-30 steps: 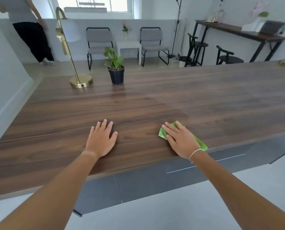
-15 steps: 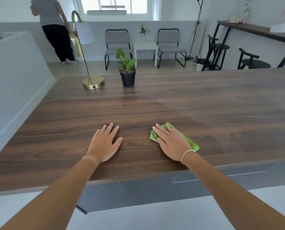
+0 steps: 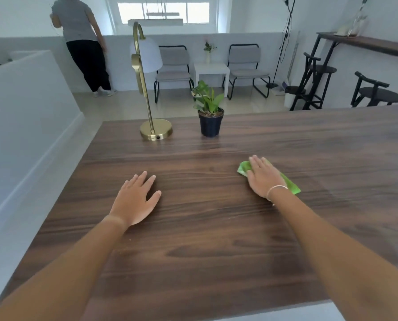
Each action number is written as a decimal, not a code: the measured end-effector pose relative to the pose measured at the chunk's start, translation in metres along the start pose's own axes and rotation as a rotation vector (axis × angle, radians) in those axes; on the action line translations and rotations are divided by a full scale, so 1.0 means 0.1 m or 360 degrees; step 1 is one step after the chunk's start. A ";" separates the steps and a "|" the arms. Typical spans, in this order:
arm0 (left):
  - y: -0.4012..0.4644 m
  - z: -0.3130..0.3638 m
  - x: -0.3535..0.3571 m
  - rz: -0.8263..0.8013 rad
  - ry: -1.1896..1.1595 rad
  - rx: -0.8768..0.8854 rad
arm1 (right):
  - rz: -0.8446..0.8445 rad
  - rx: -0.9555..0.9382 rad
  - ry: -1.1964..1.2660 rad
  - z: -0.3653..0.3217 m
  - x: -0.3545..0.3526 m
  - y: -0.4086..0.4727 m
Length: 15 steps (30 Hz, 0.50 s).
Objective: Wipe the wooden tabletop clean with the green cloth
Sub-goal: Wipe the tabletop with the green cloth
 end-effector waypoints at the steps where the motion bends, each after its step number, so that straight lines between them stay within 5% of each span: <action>1: 0.08 -0.04 -0.01 -0.0016 0.0007 0.0017 | -0.0028 -0.0113 -0.0008 -0.28 0.06 0.02; 7: 0.40 -0.04 0.03 -0.0060 0.0023 0.0125 | -0.0078 -0.0596 0.0026 -0.73 0.24 -0.74; 15: 0.50 -0.06 0.14 0.0022 0.0005 0.0155 | 0.0056 0.0185 0.0002 0.44 -0.05 0.02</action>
Point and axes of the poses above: each hand's wrist, its own y-axis towards the middle knuckle, its own x-axis out of the palm, z = x × y, the point moved 4 cm from there along y, towards the middle knuckle, and after that the axes turned 5 degrees about -x, right-handed, at the moved point
